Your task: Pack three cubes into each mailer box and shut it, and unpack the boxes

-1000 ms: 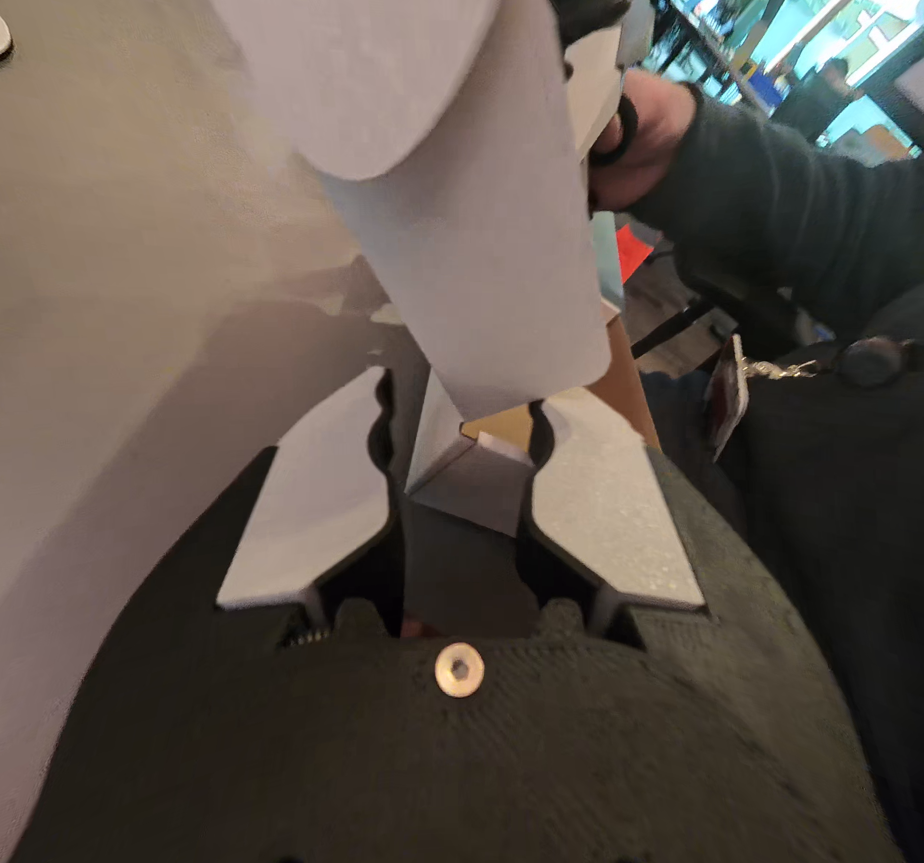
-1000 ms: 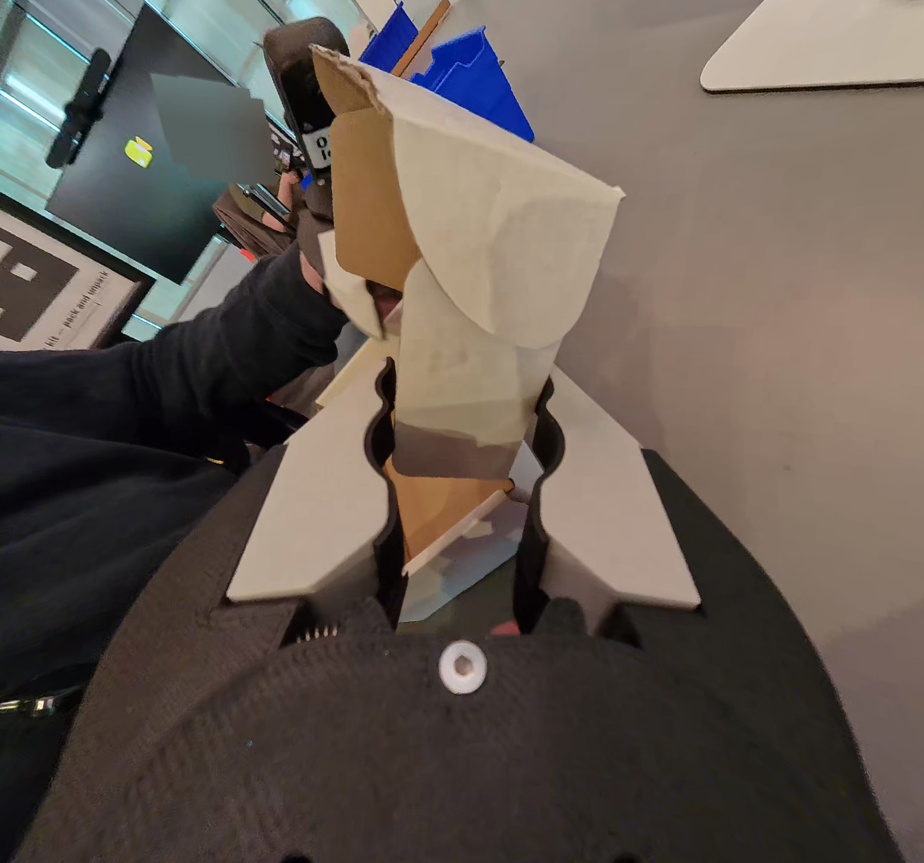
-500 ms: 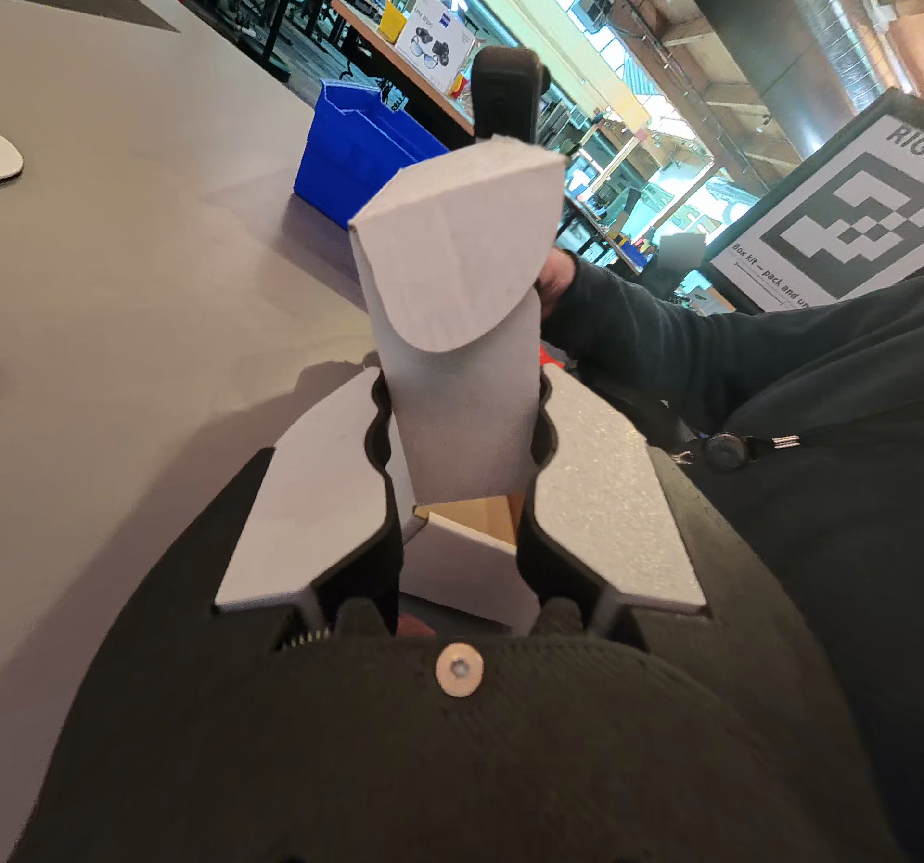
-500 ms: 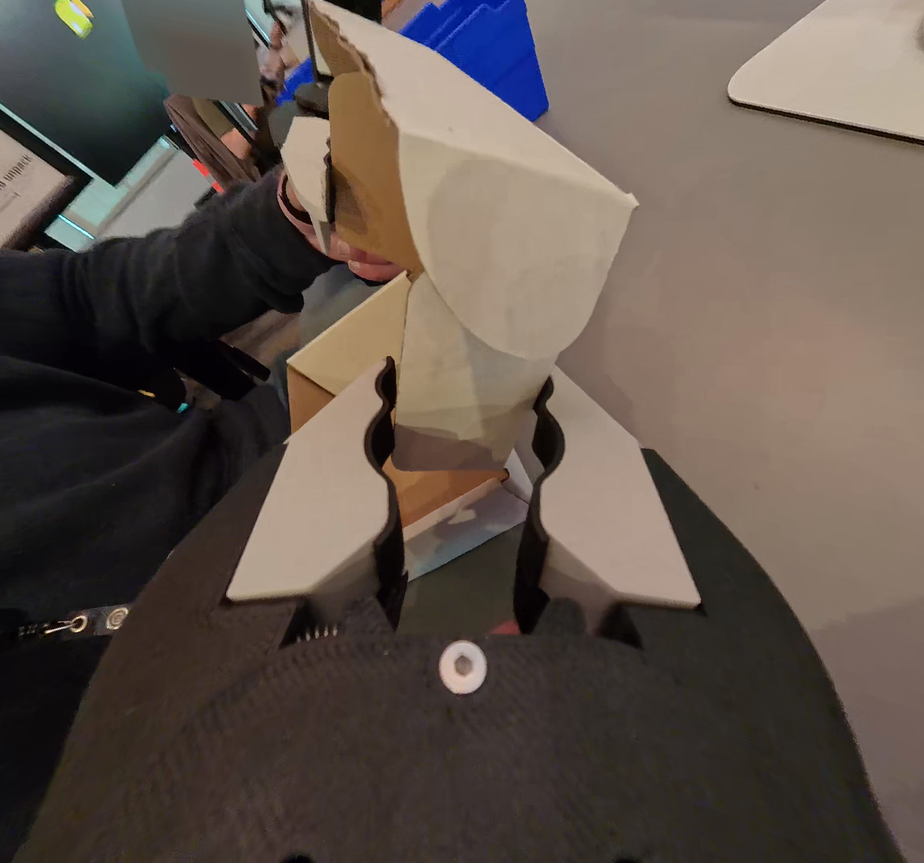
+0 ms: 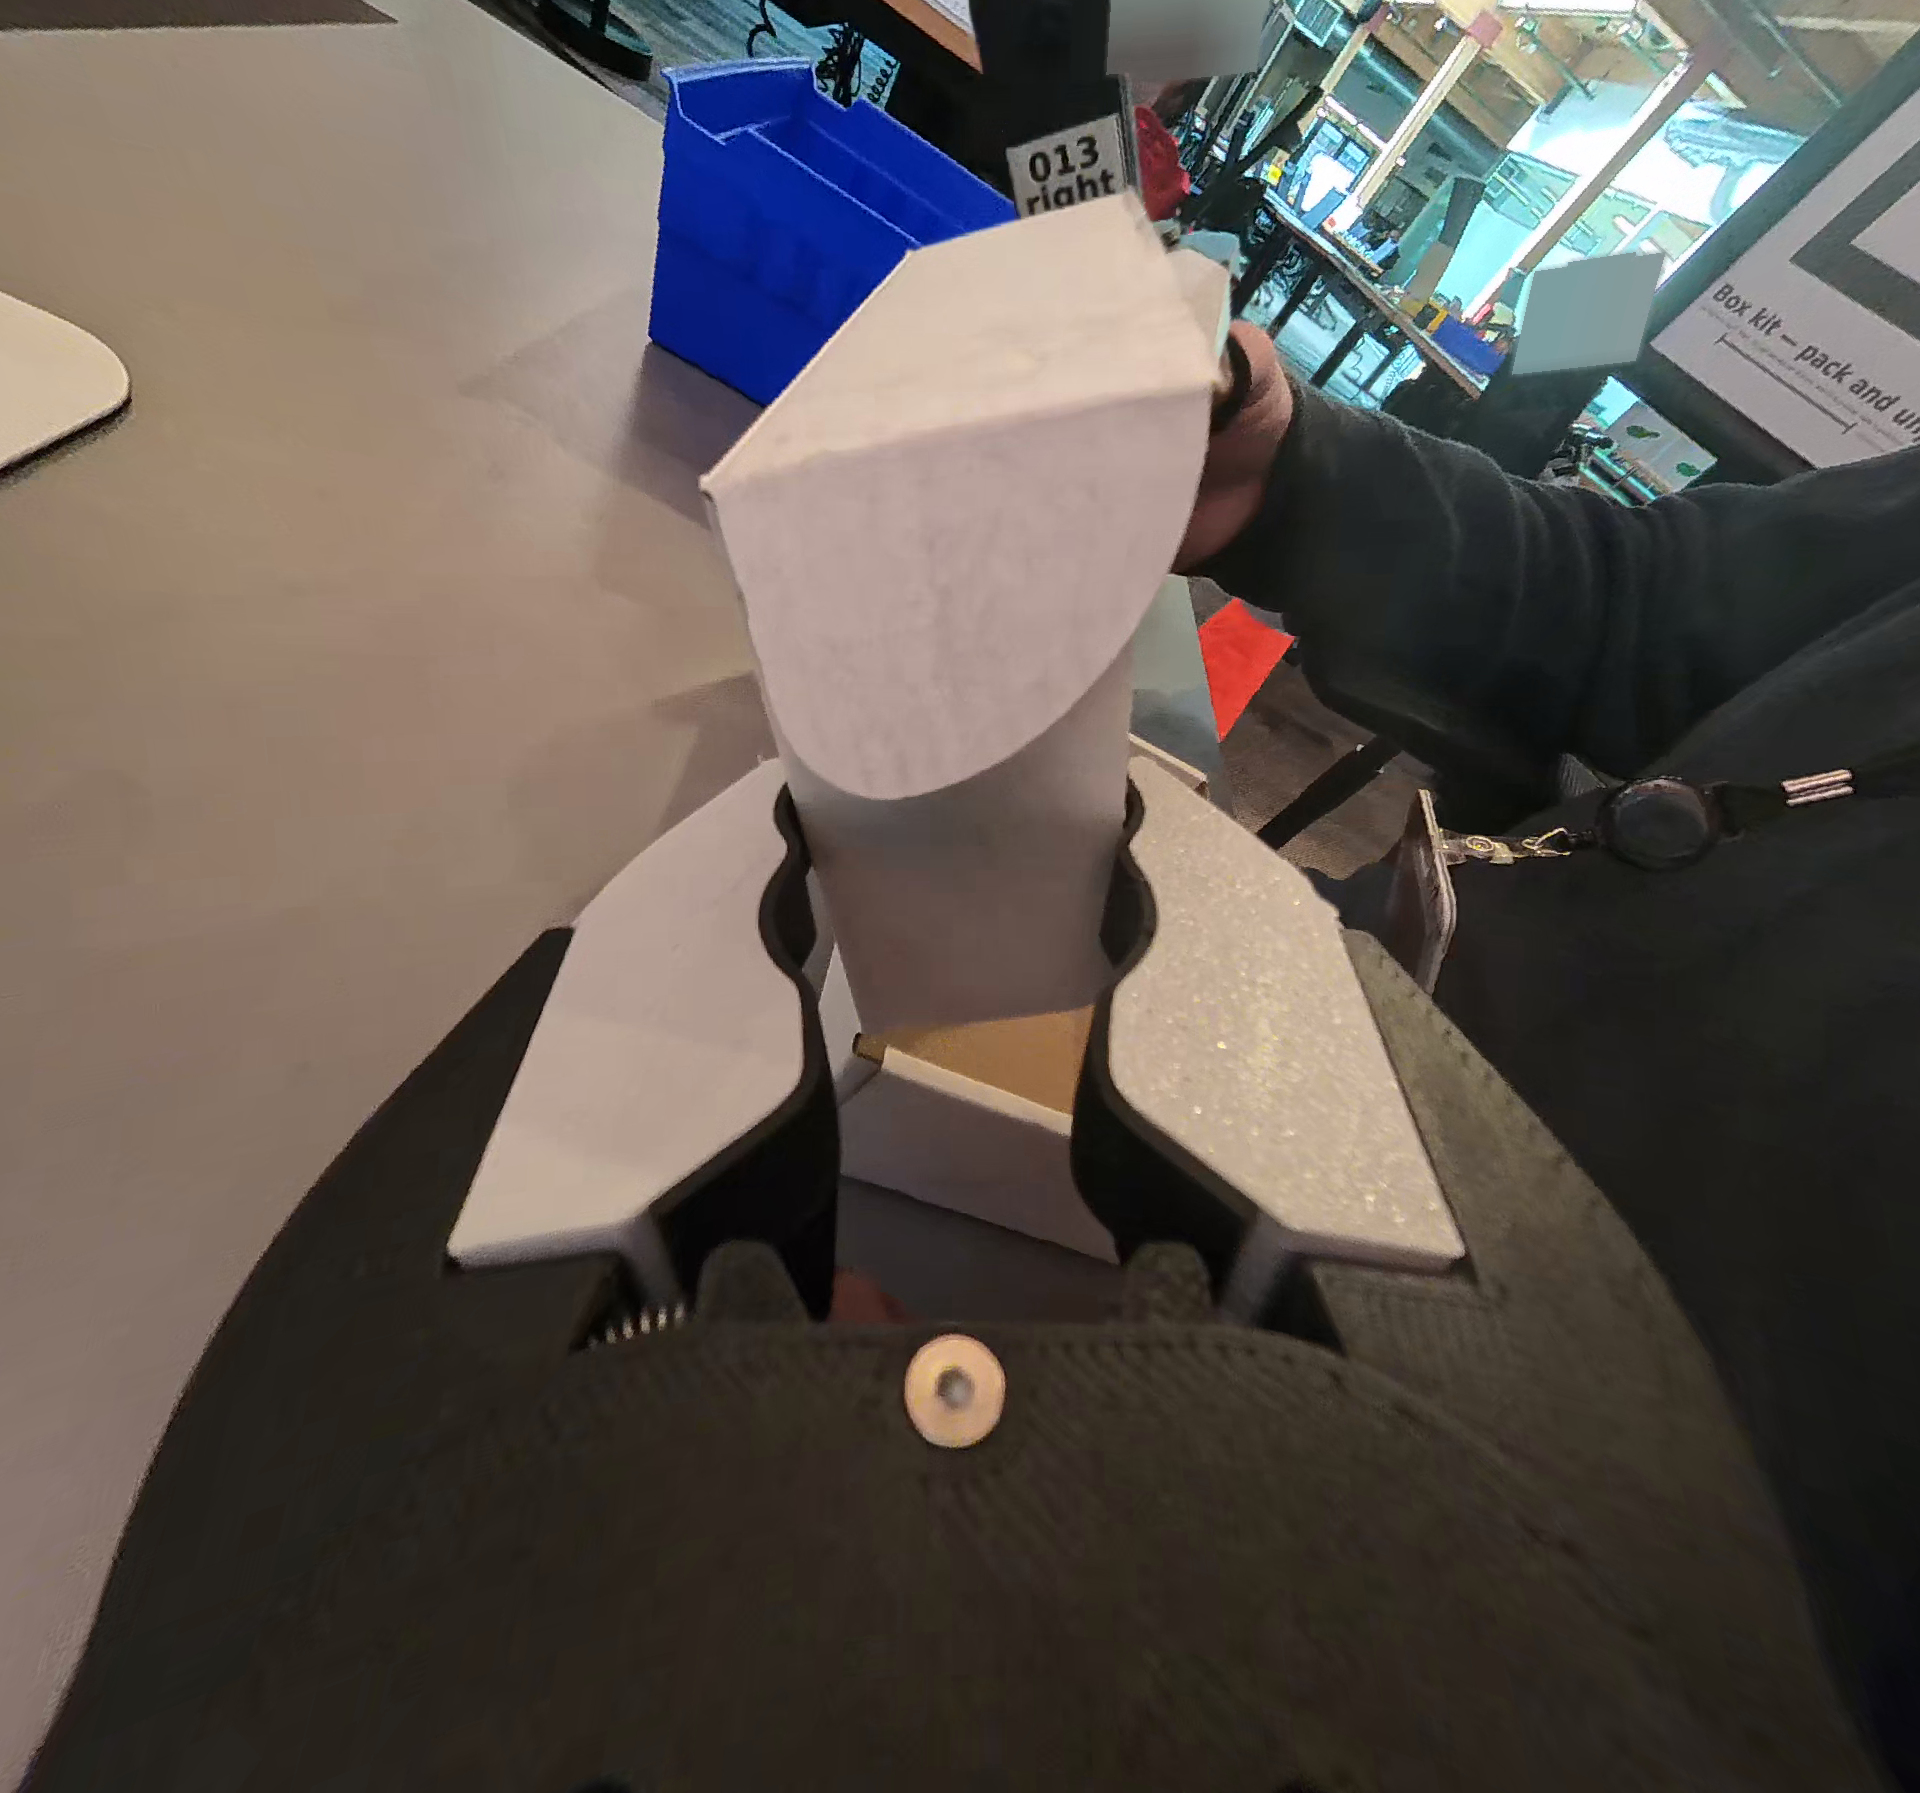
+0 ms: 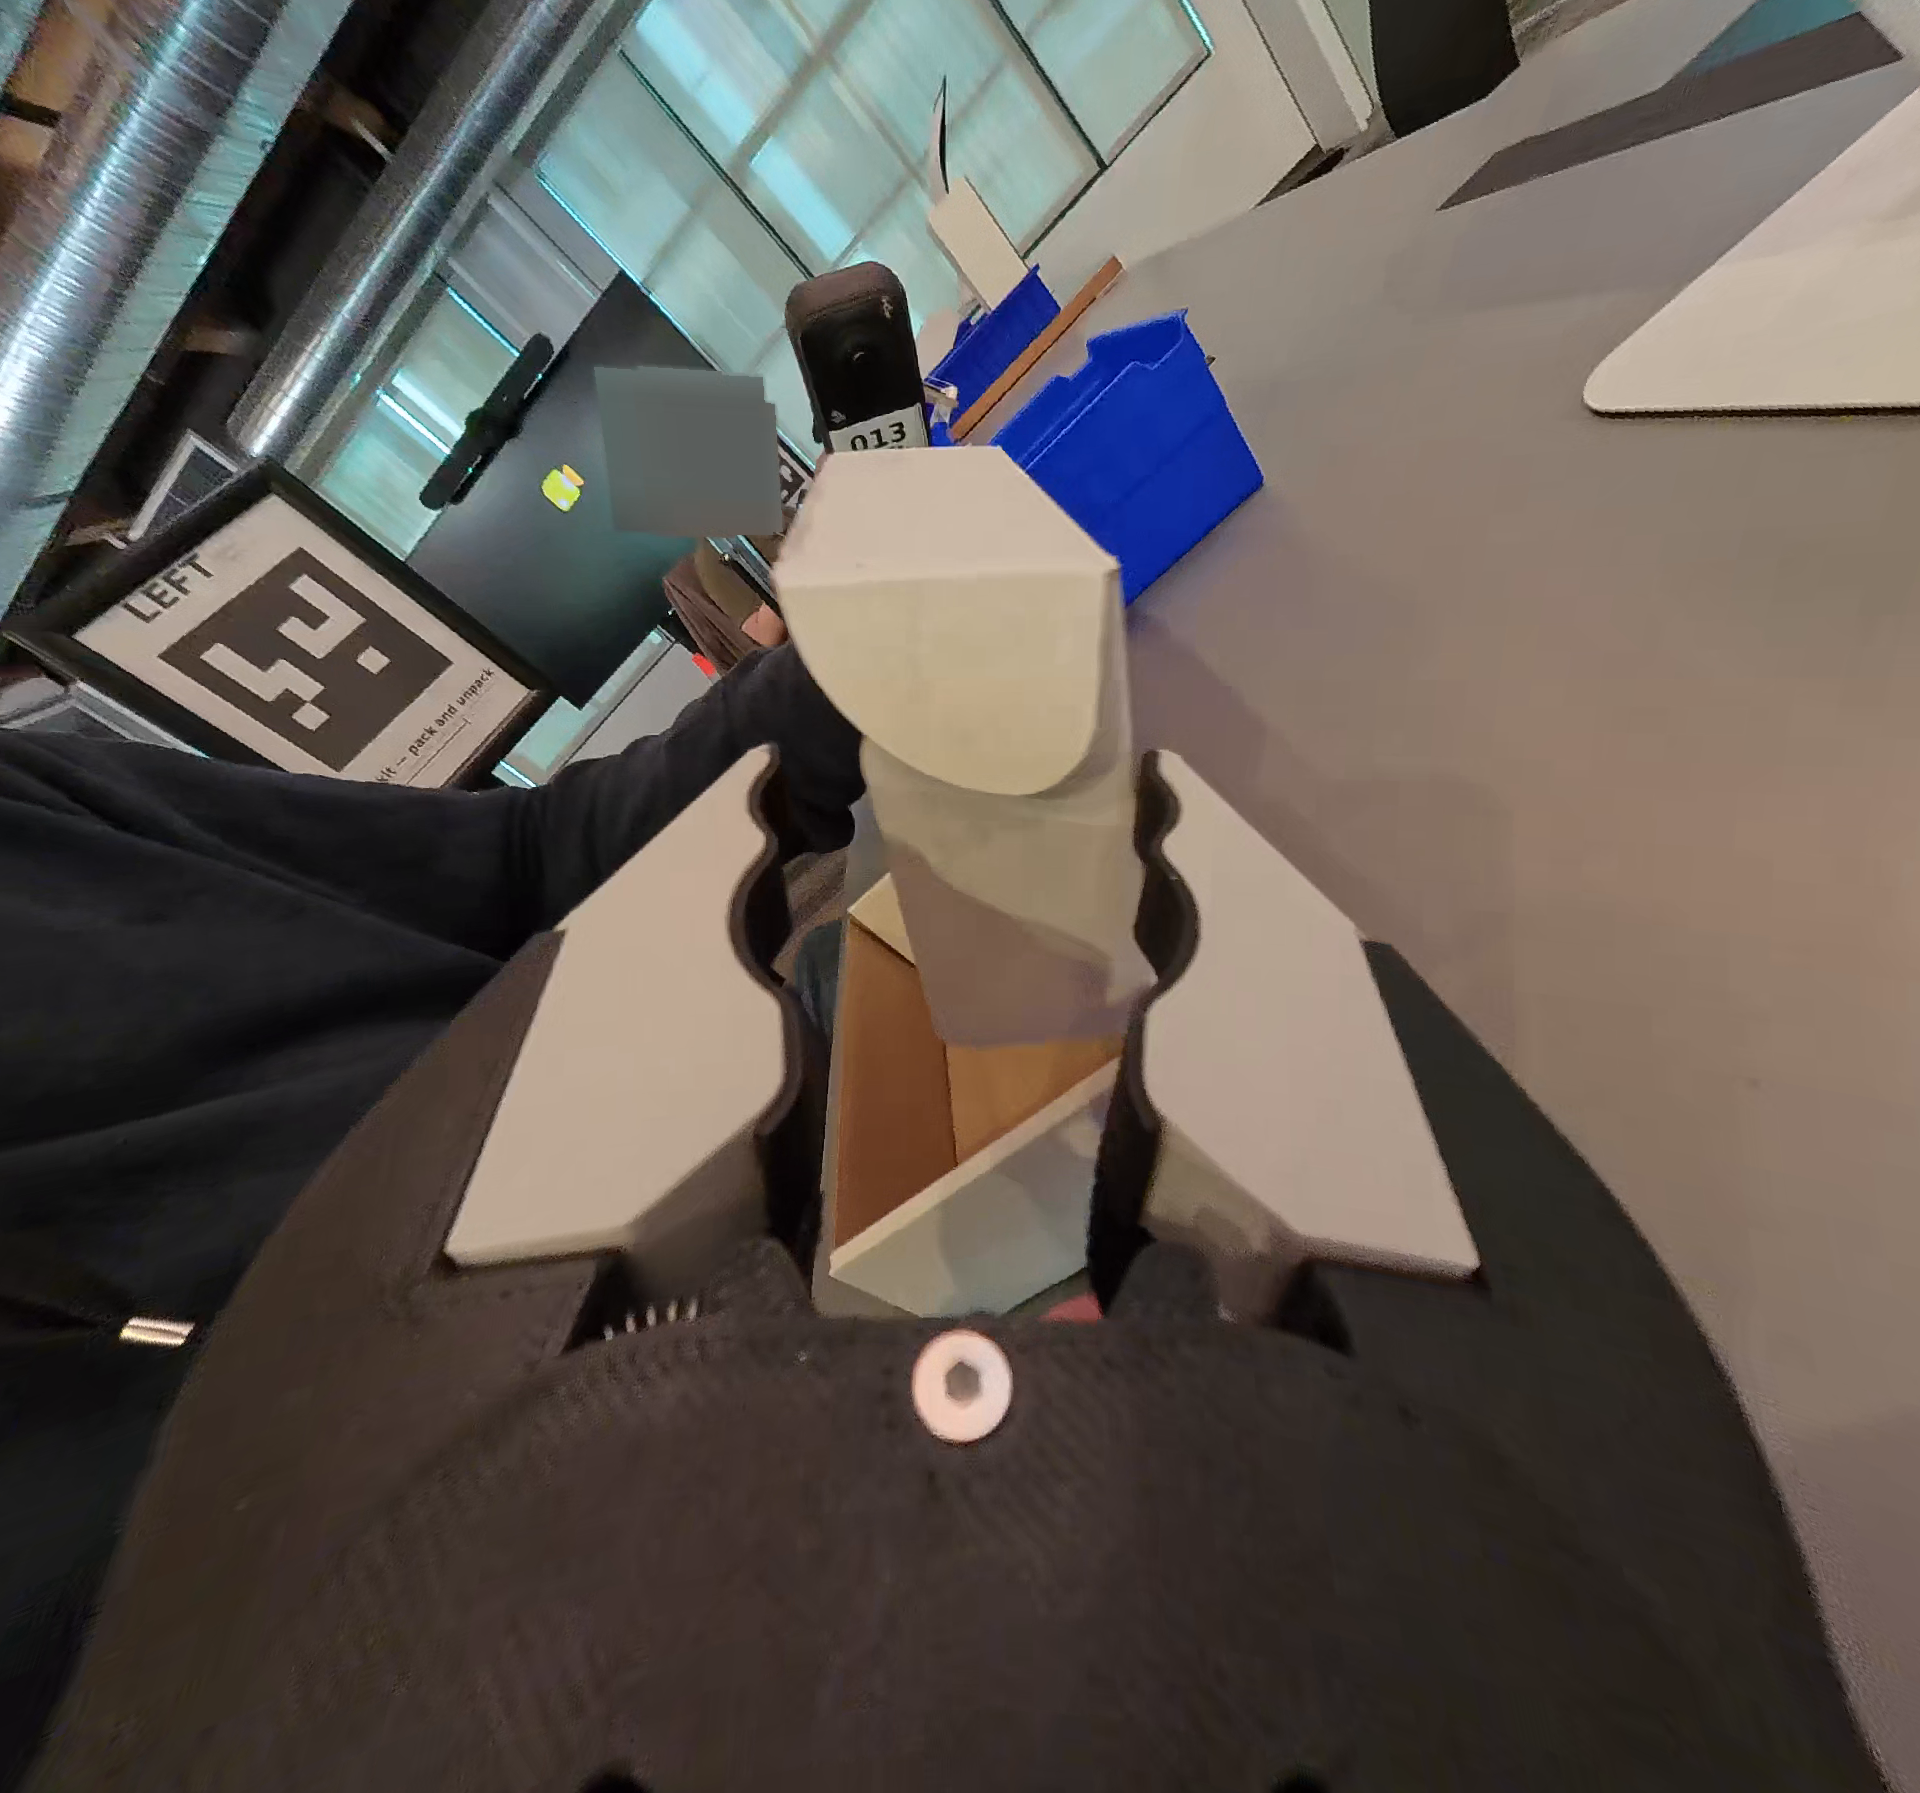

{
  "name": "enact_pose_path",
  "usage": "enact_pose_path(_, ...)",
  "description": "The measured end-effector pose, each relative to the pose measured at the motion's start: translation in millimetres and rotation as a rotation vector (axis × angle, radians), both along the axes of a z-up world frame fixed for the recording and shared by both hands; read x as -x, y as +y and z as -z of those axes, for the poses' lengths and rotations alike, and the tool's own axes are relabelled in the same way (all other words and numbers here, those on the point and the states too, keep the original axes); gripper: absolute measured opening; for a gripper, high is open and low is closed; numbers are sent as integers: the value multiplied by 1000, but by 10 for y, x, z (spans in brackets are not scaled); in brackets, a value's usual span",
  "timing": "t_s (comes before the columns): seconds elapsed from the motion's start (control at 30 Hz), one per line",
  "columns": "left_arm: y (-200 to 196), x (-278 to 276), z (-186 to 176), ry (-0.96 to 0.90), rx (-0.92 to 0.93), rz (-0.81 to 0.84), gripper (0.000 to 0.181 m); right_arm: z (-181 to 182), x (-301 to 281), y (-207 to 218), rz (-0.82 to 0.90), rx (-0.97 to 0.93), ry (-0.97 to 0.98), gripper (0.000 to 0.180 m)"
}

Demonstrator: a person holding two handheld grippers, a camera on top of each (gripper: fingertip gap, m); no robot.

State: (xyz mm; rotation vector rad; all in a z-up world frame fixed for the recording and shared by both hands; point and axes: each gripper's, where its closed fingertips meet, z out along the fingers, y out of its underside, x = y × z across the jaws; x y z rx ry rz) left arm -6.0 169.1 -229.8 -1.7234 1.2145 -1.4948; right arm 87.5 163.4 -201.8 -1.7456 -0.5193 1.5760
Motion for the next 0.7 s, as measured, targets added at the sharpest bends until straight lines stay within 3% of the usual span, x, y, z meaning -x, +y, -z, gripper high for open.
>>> enact_pose_path(0.07, 11, 15, -11, -3, -3, -4, 53, 82, 54, -42, -25, 13, -18, 55)
enact_pose_path(0.2, 11, 28, 16, 14, -22, -10, 53, 143, 107, -53, -33, 5, -37, 53)
enact_pose_path(0.47, -73, 40, -33, 95, -236, -95, 53, 178, 186, -219, 7, -241, -280, 52)
enact_pose_path(0.7, -246, 167, 157, 204, -505, -133, 53, 258, 299, -416, 12, -474, -509, 53)
